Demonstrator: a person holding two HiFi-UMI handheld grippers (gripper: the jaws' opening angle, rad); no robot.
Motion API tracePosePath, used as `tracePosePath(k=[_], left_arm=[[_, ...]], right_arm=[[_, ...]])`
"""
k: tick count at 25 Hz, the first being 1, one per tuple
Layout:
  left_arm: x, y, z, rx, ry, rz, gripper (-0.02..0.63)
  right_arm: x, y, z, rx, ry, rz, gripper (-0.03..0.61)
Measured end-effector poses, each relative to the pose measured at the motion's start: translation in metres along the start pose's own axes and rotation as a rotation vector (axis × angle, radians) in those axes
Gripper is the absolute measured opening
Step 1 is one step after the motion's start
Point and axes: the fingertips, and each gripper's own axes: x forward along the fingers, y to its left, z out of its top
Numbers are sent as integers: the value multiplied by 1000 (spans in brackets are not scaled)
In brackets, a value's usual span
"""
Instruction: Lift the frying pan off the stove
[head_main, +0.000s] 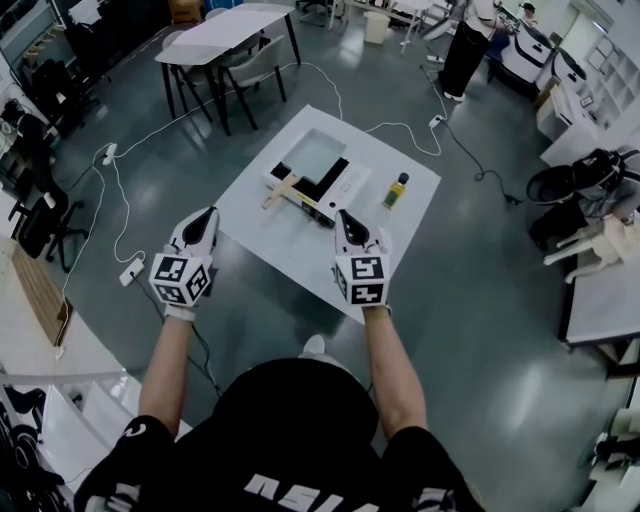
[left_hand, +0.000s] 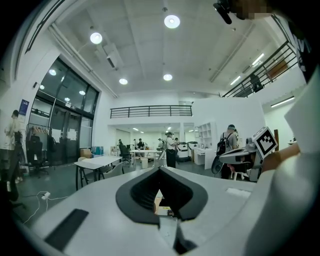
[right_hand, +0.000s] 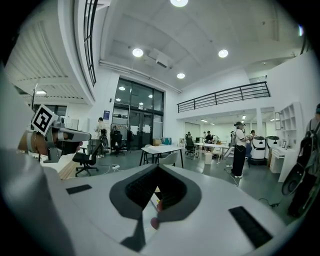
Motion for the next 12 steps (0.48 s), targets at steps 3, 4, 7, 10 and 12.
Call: tracePosePath(k=[3, 4, 7, 10, 12], left_arm=[[15, 1, -1, 1, 3, 2, -3], [20, 1, -3, -2, 4, 5, -3], [30, 3, -8, -16, 6, 14, -3], [38, 4, -15, -29, 16, 22, -3], [42, 3, -21, -34, 30, 23, -3]], right_arm=[[10, -9, 0, 4, -1, 8, -9], [14, -11, -3, 7, 4, 15, -9], [25, -18, -9, 10, 15, 29, -9], [36, -24, -16, 4, 24, 37, -9], [39, -25, -18, 1, 32, 50, -9]])
